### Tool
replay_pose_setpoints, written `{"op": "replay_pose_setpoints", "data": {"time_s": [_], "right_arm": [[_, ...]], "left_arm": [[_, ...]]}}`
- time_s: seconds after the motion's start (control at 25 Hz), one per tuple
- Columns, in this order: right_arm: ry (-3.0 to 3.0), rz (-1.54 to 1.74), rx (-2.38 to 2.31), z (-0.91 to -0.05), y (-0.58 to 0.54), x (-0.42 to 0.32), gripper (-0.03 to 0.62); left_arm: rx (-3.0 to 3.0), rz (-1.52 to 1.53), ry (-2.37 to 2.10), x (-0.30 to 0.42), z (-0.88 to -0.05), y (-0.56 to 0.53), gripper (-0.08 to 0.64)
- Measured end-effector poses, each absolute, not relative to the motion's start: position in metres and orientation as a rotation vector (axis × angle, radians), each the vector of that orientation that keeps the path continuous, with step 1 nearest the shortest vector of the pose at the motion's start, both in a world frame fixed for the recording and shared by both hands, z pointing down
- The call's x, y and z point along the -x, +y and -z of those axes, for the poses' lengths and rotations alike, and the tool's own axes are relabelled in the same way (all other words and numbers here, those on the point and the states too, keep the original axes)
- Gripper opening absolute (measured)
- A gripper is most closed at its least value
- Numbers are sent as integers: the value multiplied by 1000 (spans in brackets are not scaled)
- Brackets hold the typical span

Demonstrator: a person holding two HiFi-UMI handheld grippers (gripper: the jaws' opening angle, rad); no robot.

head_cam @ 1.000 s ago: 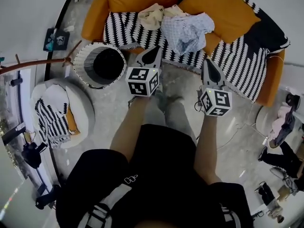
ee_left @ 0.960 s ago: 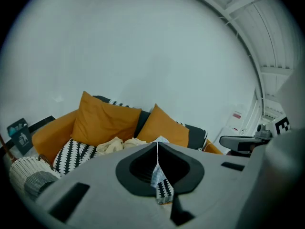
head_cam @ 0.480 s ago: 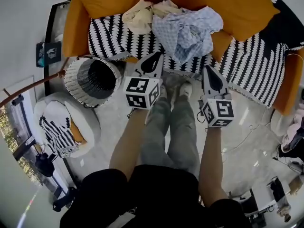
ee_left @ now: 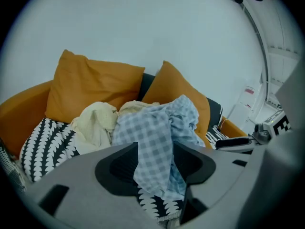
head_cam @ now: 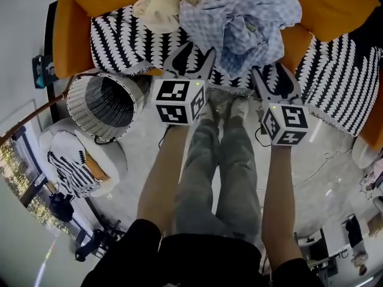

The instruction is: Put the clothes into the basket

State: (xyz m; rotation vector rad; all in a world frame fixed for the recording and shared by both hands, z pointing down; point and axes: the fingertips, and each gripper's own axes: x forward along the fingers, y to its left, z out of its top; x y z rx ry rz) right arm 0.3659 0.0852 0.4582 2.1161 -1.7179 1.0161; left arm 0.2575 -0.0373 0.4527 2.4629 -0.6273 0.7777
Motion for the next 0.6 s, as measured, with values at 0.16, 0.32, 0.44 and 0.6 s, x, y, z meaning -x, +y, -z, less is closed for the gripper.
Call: {"op": "replay_pose_setpoints", "data": {"time_s": [0.16, 0.32, 0.44, 0.6], "right_arm": [[-1696, -1050, -2155, -489, 66, -393, 300], [-1704, -1009, -2067, -505, 44, -409, 314], [-1703, -1010, -1957, -521, 27, -404, 319], [-1670, -1000, -1890, -536, 13, -398, 316]], "left_arm": [[-2447, -814, -630, -266, -483, -48, 255], [-2444, -859, -613, -277, -503, -50, 267], [-2455, -917, -616, -282, -517, -59, 270], [-2430, -949, -601, -298, -534, -66, 268]]}}
